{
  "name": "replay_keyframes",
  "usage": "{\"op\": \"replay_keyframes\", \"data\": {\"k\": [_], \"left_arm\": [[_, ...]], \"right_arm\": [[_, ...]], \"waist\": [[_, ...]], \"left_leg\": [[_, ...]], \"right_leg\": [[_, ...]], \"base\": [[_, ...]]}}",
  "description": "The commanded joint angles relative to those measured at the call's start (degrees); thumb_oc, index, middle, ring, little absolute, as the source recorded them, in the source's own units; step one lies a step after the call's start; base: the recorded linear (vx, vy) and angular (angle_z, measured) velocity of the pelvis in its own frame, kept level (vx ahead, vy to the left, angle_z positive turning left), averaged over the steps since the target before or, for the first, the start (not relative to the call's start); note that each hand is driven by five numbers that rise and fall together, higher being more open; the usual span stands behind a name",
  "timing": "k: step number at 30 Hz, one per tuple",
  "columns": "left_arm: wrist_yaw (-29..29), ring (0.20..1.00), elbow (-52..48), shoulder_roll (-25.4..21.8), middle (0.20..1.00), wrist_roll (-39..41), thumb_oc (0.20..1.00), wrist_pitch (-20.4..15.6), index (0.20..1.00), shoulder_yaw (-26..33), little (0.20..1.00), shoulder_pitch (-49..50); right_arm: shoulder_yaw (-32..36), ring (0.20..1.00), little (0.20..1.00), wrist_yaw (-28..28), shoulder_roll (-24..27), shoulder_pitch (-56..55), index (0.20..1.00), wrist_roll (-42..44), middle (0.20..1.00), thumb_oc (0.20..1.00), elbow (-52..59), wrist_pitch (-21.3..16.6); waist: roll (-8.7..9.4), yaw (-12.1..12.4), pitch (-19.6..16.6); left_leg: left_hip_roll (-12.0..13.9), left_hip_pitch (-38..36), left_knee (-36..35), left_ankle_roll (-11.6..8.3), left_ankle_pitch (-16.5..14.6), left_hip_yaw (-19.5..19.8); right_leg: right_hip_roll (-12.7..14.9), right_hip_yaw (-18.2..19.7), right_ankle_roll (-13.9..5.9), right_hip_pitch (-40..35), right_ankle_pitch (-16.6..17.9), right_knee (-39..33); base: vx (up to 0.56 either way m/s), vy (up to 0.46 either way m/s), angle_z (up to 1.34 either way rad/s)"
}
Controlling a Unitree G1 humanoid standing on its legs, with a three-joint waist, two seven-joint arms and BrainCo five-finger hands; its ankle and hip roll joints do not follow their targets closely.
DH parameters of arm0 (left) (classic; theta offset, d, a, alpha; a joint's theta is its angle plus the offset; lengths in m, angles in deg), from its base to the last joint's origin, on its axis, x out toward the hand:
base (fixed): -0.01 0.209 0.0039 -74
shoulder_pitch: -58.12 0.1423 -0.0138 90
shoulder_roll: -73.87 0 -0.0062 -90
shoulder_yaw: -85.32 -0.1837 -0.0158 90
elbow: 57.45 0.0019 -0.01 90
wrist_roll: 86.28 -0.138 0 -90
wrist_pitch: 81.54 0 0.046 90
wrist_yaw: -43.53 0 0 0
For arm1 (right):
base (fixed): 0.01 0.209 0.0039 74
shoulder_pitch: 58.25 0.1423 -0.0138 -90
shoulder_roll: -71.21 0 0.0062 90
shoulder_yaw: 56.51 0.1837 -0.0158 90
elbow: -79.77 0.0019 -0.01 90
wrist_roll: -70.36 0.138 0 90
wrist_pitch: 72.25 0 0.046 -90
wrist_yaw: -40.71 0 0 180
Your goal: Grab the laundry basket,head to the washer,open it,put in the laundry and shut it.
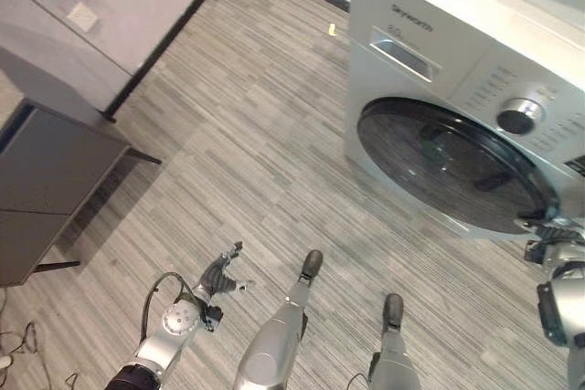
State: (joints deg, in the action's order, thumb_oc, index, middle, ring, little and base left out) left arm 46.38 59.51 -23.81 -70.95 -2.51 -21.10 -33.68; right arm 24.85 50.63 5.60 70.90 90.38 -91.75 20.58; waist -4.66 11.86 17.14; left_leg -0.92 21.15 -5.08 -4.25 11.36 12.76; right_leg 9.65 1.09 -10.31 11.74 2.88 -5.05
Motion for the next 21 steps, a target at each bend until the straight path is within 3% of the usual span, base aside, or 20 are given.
{"op": "replay_keyframes", "data": {"k": [1,4,5,6,9,14,15,16,21], "left_arm": [[10.0,1.0,6.1,2.4,1.0,0.1,1.0,-4.1,1.0,5.1,1.0,5.1],[15.4,1.0,12.5,3.6,1.0,-4.7,1.0,-4.4,1.0,9.4,1.0,5.8],[15.4,1.0,12.5,3.6,1.0,-4.7,1.0,-4.4,1.0,9.4,1.0,5.8],[16.7,1.0,15.7,3.5,1.0,-5.9,1.0,-4.8,1.0,11.5,1.0,6.2],[19.5,1.0,19.9,2.5,1.0,-9.2,1.0,-6.4,1.0,12.9,1.0,6.3],[14.2,1.0,26.3,6.1,1.0,6.8,1.0,-7.9,1.0,20.7,1.0,6.4],[14.2,1.0,26.3,6.1,1.0,6.8,1.0,-7.9,1.0,20.7,1.0,6.4],[10.3,1.0,29.2,6.9,1.0,10.8,1.0,-7.8,1.0,22.6,1.0,7.3],[7.6,1.0,35.2,8.2,1.0,10.2,1.0,-7.0,1.0,23.0,1.0,8.7]], "right_arm": [[-0.9,1.0,1.0,1.7,-8.4,-11.7,1.0,-6.1,1.0,1.0,2.4,-3.9],[-0.5,1.0,1.0,1.8,-17.3,-23.7,1.0,-10.4,1.0,1.0,5.8,-4.6],[-0.5,1.0,1.0,1.8,-17.3,-23.7,1.0,-10.4,1.0,1.0,5.8,-4.6],[-0.7,1.0,1.0,0.4,-22.0,-30.9,1.0,-12.3,1.0,1.0,4.9,-4.5],[0.8,1.0,1.0,-0.9,-26.8,-38.6,1.0,-12.7,1.0,1.0,1.8,-4.7],[5.0,1.0,1.0,-2.1,-29.6,-44.2,1.0,-9.4,1.0,1.0,-1.1,-4.4],[5.0,1.0,1.0,-2.1,-29.6,-44.2,1.0,-9.4,1.0,1.0,-1.1,-4.4],[6.3,1.0,1.0,-3.0,-30.2,-45.7,1.0,-8.3,1.0,1.0,-1.3,-4.6],[9.7,1.0,1.0,-2.8,-30.0,-46.4,1.0,-5.3,1.0,1.0,-2.9,-4.8]], "waist": [[2.7,0.3,-5.8],[5.35,-1.0,-8.0],[5.35,-1.0,-8.0],[6.61,-1.5,-9.4],[8.23,-2.5,-11.7],[8.94,-5.3,-14.1],[8.94,-5.3,-14.1],[8.95,-6.6,-14.9],[8.59,-8.5,-16.4]], "left_leg": [[0.5,-1.6,0.1,0.6,-4.9,1.2],[1.2,-4.5,0.1,0.65,-5.7,1.4],[1.2,-4.5,0.1,0.65,-5.7,1.4],[1.9,-6.6,0.1,0.67,-6.5,1.4],[3.1,-9.9,0.1,0.6,-7.5,1.3],[4.6,-13.8,0.6,0.67,-9.0,-0.1],[4.6,-13.8,0.6,0.67,-9.0,-0.1],[5.3,-15.2,0.5,0.6,-9.4,-0.7],[6.1,-17.6,0.4,0.74,-10.4,-2.2]], "right_leg": [[-0.7,0.8,0.9,-2.9,-4.8,0.1],[-0.6,-0.5,0.77,-6.1,-5.4,0.1],[-0.5,-0.5,0.76,-6.1,-5.4,0.1],[-0.5,-1.0,0.64,-7.9,-5.9,0.1],[-0.4,-1.4,0.47,-10.8,-6.4,0.1],[-1.0,0.4,0.89,-12.8,-6.9,1.3],[-1.0,0.4,0.89,-12.8,-6.9,1.3],[-1.3,1.1,1.14,-13.3,-7.2,1.8],[-1.8,3.1,1.34,-13.8,-7.1,2.1]], "base": [[0.08,-0.145,-0.18],[0.1,-0.136,-0.05],[0.12,-0.115,0.02],[0.11,-0.104,-0.02],[0.12,-0.097,-0.07],[0.03,-0.016,-0.14],[0.01,0.003,-0.26],[0.01,-0.002,-0.21],[0.02,0.011,-0.23]]}}
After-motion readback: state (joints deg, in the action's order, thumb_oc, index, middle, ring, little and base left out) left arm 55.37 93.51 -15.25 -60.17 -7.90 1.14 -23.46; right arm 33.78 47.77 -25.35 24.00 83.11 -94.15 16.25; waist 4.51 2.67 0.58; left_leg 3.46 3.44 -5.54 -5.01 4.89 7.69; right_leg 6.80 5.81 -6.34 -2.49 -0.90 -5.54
